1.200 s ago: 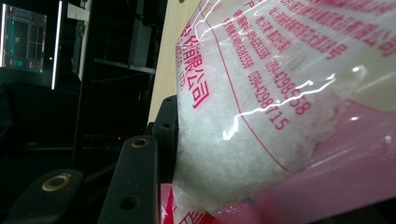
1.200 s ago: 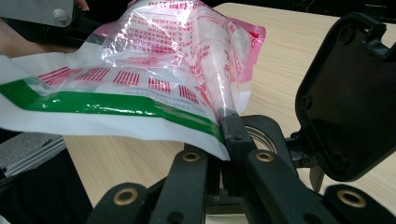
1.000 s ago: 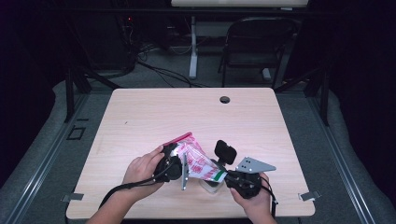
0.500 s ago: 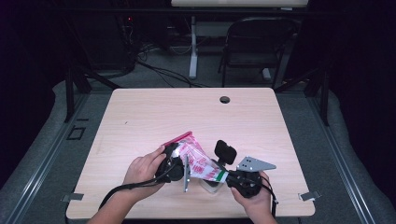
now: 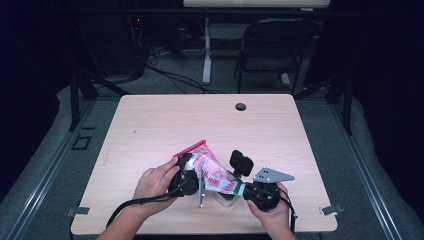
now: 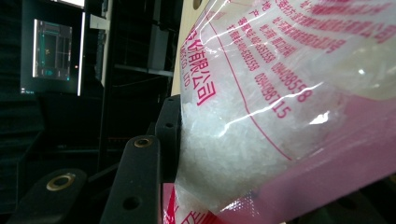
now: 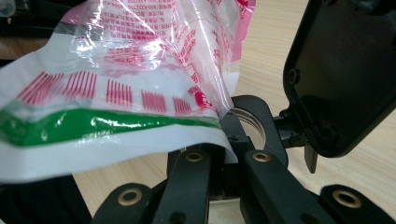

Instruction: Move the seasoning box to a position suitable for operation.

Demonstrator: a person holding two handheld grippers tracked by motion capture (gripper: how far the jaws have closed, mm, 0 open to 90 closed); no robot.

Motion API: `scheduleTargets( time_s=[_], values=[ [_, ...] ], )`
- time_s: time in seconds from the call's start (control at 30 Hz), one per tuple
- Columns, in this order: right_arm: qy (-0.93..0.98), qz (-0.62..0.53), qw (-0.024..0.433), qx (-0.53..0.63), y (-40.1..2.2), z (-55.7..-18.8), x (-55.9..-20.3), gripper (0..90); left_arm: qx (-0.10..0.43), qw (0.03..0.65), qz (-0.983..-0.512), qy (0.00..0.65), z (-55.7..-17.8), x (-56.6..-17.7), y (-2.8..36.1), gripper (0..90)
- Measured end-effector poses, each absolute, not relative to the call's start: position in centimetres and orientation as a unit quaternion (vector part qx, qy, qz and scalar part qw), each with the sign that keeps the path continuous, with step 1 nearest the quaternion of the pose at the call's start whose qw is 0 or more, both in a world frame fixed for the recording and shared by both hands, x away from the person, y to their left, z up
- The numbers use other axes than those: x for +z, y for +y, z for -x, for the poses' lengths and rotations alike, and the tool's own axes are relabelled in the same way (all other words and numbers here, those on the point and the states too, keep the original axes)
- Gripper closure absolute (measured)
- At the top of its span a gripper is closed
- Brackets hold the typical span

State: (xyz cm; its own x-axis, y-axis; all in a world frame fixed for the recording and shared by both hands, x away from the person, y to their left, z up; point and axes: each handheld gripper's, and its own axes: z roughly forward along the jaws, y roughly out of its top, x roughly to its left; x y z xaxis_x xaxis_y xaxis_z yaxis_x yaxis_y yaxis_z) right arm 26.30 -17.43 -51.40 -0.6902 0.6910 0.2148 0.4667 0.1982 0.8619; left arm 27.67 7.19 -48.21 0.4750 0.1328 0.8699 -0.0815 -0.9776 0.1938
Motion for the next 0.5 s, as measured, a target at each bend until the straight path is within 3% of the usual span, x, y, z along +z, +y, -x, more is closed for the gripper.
scheduleTargets(
  time_s=[0.5],
  values=[
    [0.77, -0.382, 0.106, 0.499, -17.57, -26.47, -51.78, 90.0, 0.528, 0.108, -0.842, 0.002, -27.15, -48.55, 7.03, 63.6]
  ],
)
